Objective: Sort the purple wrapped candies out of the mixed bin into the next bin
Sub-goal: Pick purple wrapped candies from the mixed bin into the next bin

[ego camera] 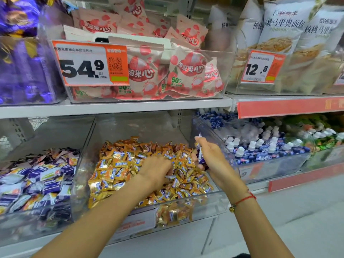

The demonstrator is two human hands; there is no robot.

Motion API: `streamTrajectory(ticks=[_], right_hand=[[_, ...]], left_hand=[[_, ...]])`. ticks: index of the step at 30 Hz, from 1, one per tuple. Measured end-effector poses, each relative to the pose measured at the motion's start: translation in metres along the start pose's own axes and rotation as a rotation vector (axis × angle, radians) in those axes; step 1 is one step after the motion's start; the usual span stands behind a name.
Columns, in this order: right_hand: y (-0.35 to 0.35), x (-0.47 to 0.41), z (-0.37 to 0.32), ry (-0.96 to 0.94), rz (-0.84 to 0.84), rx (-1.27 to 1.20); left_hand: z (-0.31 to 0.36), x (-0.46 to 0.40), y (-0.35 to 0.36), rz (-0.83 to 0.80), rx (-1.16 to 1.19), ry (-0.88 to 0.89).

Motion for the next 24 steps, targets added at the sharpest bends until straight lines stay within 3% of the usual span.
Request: streamTrajectory(ticks=[2, 5, 9, 12, 19, 22, 24], right_hand=[[0.001, -0.001, 0.001, 0.004, -0.004, 0.015], [0.002, -0.003, 0.002, -0.009, 0.009, 0.085], [0.019, 0.006, -0.001, -0.087, -0.146, 0.272], [0.037, 0.023, -0.007, -0.168, -0.172, 0.347], [0.098, 0.047, -0.025, -0.301, -0.182, 0.184], [0.130, 0.052, -0.043, -0.365, -0.197, 0.167], [0.162, 0.059, -0.060, -0.474, -0.269, 0.239]], left_hand=[[-0.004, 0.004, -0.005, 0.093, 0.120, -0.036], [-0.011, 0.023, -0.014, 0.275, 0.501, -0.161], [-0.015, 0.054, -0.020, 0.511, 0.988, -0.287], [-0.012, 0.079, -0.032, 0.643, 1.164, -0.311], [-0.022, 0.157, -0.081, 0.891, 0.885, -0.250], [-0.054, 0.220, -0.085, 1.093, 0.386, -0.471], [-0.087, 0.253, -0.073, 1.065, 0.193, -0.688]])
Point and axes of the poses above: each hand's wrist, its own x-axis away from the middle knuckle, its own y-axis out of the palm, z = x × y, the point moved 5 cm from there along -x, towards the middle knuckle, and after that the axes turned 14 degrees about y, right-handed, at the moved point
